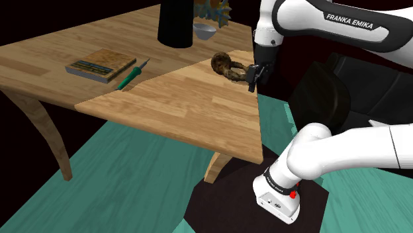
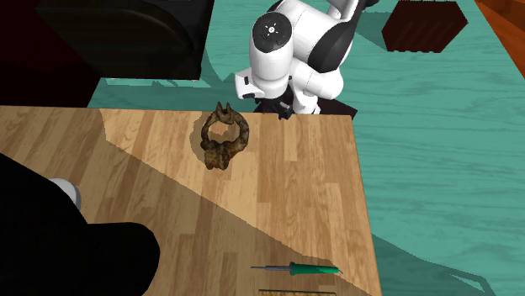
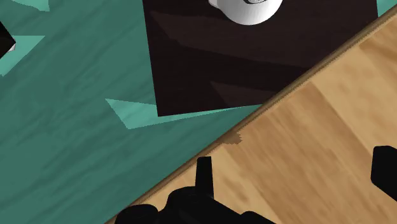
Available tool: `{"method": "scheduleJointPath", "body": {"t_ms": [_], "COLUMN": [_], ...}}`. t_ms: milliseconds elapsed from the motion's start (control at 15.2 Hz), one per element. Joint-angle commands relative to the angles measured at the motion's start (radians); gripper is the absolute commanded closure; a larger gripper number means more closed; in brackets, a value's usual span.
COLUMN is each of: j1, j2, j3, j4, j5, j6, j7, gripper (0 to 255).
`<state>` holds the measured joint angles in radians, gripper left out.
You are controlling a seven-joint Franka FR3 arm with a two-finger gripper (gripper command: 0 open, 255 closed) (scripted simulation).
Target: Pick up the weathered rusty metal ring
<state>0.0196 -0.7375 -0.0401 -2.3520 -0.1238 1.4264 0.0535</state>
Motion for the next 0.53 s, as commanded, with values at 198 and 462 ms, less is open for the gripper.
{"method": "scheduleJointPath", "body": {"t_ms": [198, 462], "j1": [-0.009, -0.019], "j2": [0.099, 0.228], "j3": [-0.004, -0.009], "j4": [0.066, 0.168], "j5": [-0.003, -0.008], "j6": [0.064, 0.133], "j7": [0.022, 0.048], "gripper": [0, 0]}}
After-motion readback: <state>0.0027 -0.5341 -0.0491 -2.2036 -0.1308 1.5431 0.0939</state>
